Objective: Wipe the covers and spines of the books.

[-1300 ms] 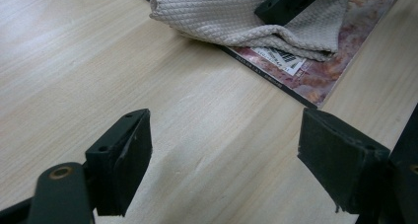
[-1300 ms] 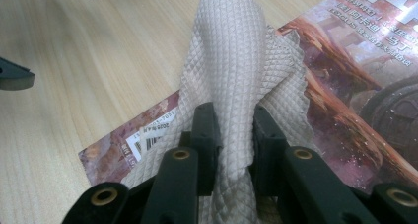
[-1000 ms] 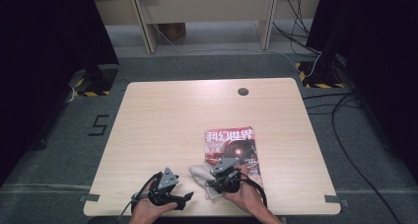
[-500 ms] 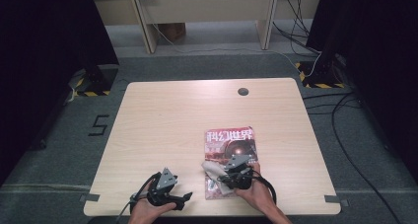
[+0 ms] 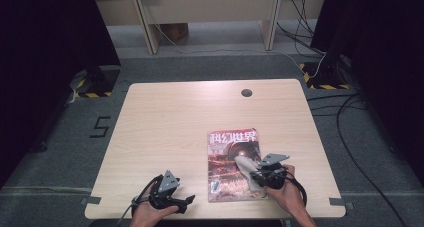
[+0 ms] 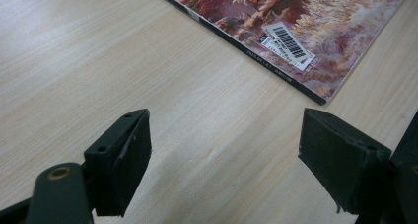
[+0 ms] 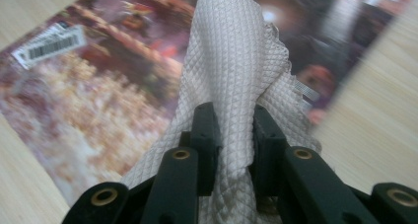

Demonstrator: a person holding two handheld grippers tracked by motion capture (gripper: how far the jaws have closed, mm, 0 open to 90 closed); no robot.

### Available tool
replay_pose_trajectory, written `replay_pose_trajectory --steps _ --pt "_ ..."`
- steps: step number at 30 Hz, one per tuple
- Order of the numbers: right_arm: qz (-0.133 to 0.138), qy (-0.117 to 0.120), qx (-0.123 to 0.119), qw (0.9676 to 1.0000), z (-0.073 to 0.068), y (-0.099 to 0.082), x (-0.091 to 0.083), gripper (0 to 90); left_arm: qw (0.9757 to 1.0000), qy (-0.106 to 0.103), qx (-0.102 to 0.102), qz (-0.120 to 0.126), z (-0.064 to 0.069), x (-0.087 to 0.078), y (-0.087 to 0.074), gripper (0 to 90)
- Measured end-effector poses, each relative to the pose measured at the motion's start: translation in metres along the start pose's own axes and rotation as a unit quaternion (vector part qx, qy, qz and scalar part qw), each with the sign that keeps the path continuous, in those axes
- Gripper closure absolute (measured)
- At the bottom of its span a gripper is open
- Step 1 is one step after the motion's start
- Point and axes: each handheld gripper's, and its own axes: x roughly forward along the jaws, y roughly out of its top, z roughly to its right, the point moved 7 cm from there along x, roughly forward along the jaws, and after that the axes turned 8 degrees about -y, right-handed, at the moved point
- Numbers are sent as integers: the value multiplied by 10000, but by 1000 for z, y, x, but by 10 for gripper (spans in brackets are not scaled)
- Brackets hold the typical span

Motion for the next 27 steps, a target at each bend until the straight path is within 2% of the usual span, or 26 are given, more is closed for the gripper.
replay_pose_trajectory --steps 3,6,9,14,18,27 --pt "4 -107 132 9999 11 -8 -6 763 10000 -3 0 -5 0 0 0 198" --pt "11 -106 232 9997 13 -13 -10 762 10000 -4 -2 -16 0 0 0 198" --pt "8 -121 206 9997 13 -13 -11 763 10000 -7 12 -27 1 1 0 197" --pt "-3 -225 15 9997 9 -11 -10 756 10000 -1 17 -35 1 1 0 198" --pt "-6 -150 -19 9999 3 -8 -8 759 10000 -3 11 -29 1 1 0 197" --pt "-8 147 -332 9993 -26 5 2 761 10000 -4 11 -37 1 2 -1 197"
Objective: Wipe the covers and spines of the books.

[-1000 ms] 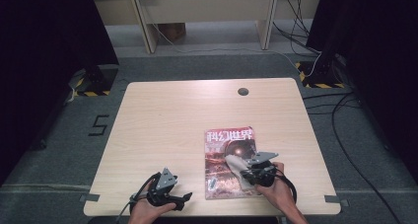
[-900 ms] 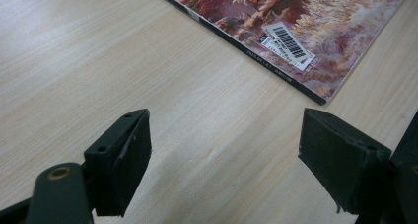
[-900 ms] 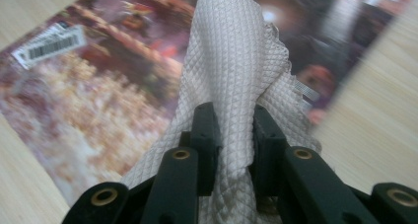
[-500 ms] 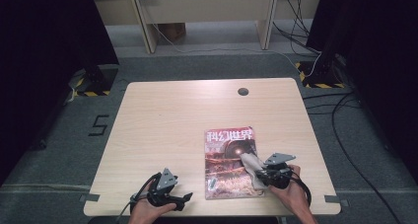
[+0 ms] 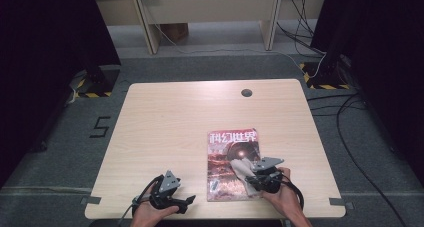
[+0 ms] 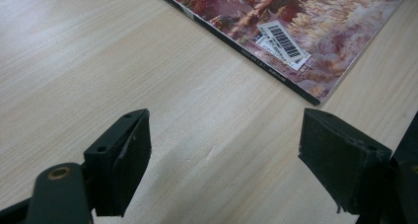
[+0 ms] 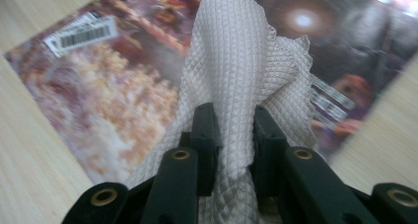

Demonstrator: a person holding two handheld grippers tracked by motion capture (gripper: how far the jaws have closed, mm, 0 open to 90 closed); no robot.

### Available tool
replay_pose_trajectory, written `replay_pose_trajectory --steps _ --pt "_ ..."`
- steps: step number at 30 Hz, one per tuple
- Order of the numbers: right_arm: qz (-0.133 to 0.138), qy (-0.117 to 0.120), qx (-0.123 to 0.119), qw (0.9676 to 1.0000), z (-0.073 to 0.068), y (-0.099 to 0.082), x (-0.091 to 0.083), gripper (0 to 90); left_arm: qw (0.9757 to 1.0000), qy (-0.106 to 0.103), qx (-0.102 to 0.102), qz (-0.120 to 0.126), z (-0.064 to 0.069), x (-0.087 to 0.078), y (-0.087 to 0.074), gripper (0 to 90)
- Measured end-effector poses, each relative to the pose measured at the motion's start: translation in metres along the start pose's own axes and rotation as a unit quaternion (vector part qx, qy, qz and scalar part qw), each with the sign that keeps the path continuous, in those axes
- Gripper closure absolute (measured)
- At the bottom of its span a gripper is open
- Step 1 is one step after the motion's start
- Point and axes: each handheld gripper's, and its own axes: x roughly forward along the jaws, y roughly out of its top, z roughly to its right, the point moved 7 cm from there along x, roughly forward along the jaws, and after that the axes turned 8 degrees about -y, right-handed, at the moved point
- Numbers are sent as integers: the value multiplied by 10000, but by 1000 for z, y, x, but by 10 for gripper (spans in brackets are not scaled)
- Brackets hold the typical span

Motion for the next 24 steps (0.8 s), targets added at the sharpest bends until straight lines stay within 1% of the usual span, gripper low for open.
replay_pose_trajectory --steps 2,5,6,14,16,18,22,23,24 --pt "28 90 -35 9999 -8 4 3 762 10000 -2 4 -1 0 0 0 198" --pt "44 201 -186 9996 -23 10 7 763 10000 1 -1 3 0 0 0 197" --pt "61 263 -255 9993 -30 13 9 763 10000 2 -2 2 0 0 0 197" --pt "110 523 -553 9970 -63 25 17 763 10000 8 -13 17 -1 0 0 194" --pt "136 552 -631 9964 -69 28 19 764 10000 13 -10 14 -1 -1 0 193" --pt "130 613 -651 9959 -75 28 19 764 10000 15 -19 27 -1 -1 0 193" --pt "138 798 -732 9940 -88 29 19 763 10000 21 -22 27 -2 -2 0 193" --pt "135 833 -779 9934 -91 30 19 763 10000 27 -27 29 -2 -2 1 193" --pt "129 827 -781 9934 -91 30 19 762 10000 29 -30 30 -2 -2 1 193"
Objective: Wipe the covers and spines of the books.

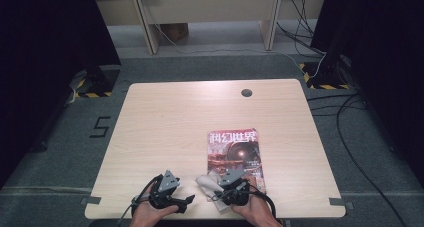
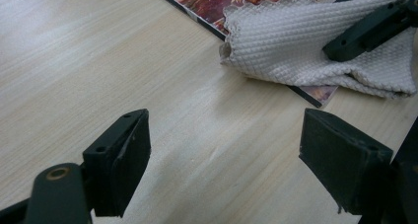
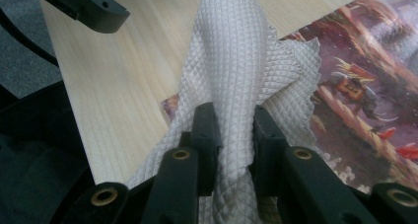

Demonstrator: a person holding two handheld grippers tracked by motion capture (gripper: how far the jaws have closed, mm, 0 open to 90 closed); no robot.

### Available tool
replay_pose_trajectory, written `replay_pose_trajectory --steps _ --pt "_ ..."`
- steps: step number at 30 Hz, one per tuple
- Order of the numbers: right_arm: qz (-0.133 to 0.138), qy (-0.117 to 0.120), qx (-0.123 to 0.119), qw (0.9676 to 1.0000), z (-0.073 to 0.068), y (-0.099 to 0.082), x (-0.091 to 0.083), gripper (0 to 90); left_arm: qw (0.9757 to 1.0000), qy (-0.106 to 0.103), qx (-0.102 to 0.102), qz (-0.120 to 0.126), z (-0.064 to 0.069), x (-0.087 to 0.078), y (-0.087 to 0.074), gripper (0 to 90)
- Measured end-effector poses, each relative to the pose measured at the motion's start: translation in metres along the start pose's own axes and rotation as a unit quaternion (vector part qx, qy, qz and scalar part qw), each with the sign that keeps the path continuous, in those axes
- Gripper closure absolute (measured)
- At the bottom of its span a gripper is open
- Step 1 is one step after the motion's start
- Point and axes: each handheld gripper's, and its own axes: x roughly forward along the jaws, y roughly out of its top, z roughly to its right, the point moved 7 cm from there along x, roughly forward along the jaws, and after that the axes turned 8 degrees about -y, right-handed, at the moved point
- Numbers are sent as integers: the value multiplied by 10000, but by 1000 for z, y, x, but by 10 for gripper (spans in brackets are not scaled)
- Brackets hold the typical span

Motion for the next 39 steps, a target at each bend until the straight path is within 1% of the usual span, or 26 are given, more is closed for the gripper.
replay_pose_trajectory --steps 4,6,8,11,13,16,18,20,22,25,26,28,33,35,36,37,39 --pt "23 -32 56 10000 4 1 1 761 10000 -8 1 -17 0 0 0 192" --pt "38 -80 59 9999 6 2 3 761 10000 5 -8 -15 -1 0 0 192" --pt "36 -103 39 9999 6 3 3 762 10000 21 -11 1 -2 0 0 192" --pt "61 16 -14 10000 -1 5 5 762 10000 25 -23 -9 -2 0 0 192" --pt "57 112 -79 9999 -9 6 6 762 10000 22 -25 -8 -2 0 0 192" --pt "44 184 -165 9997 -17 8 7 762 10000 22 -27 -10 -2 0 0 192" --pt "60 201 -175 9996 -18 9 7 762 10000 17 -24 -11 -2 0 -1 192" --pt "67 220 -151 9996 -17 9 7 762 10000 26 -18 -1 -2 0 -1 192" --pt "48 159 -130 9998 -13 8 7 761 10000 25 -11 -1 -2 -1 -1 192" --pt "28 67 -16 10000 -5 6 6 761 10000 27 -10 -1 -2 -1 0 192" --pt "35 75 12 10000 -4 6 6 762 10000 25 -13 0 -2 -1 0 192" --pt "35 54 -53 10000 -7 7 6 763 10000 25 -10 -13 -2 0 -1 192" --pt "68 182 -133 9997 -16 8 7 762 10000 23 -13 -14 -2 0 -1 192" --pt "76 204 -120 9997 -15 8 7 761 10000 23 -10 -9 -2 0 -1 192" --pt "77 205 -74 9997 -15 8 7 762 10000 24 -10 2 -2 -1 0 192" --pt "84 204 -119 9997 -14 7 6 761 10000 24 -10 3 -2 -1 0 192" --pt "56 160 -71 9998 -11 6 5 761 10000 24 -7 -2 -2 -1 -1 192"
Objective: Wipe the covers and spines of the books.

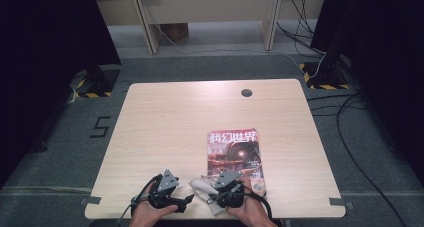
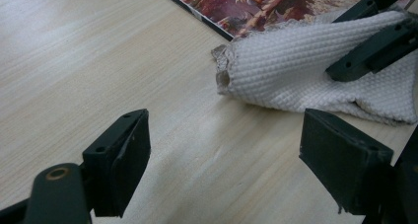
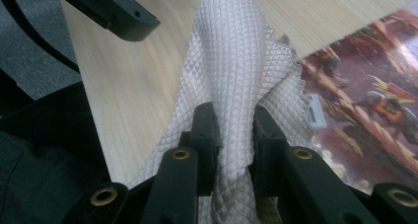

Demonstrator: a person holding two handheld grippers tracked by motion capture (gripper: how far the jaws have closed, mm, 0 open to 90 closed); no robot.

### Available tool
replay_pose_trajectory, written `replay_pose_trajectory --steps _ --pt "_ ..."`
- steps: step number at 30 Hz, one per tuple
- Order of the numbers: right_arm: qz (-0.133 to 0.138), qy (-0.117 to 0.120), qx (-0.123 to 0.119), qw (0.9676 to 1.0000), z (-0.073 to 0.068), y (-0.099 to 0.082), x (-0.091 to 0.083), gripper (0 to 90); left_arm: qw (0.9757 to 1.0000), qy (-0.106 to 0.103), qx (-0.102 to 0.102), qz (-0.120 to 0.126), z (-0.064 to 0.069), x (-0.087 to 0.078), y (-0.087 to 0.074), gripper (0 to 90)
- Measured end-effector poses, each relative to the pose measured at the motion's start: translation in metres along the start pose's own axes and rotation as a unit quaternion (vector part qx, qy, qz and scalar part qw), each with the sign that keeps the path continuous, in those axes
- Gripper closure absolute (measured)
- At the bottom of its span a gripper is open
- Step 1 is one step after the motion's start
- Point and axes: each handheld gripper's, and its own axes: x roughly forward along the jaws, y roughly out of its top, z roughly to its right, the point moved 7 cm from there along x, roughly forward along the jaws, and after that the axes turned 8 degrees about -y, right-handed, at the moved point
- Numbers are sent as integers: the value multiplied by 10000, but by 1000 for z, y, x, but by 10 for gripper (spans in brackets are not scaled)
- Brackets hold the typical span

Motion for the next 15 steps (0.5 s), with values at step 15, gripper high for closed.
replay_pose_trajectory --steps 15 --pt "-59 -522 672 9964 54 -40 -34 761 10000 0 -10 -6 0 1 0 191"
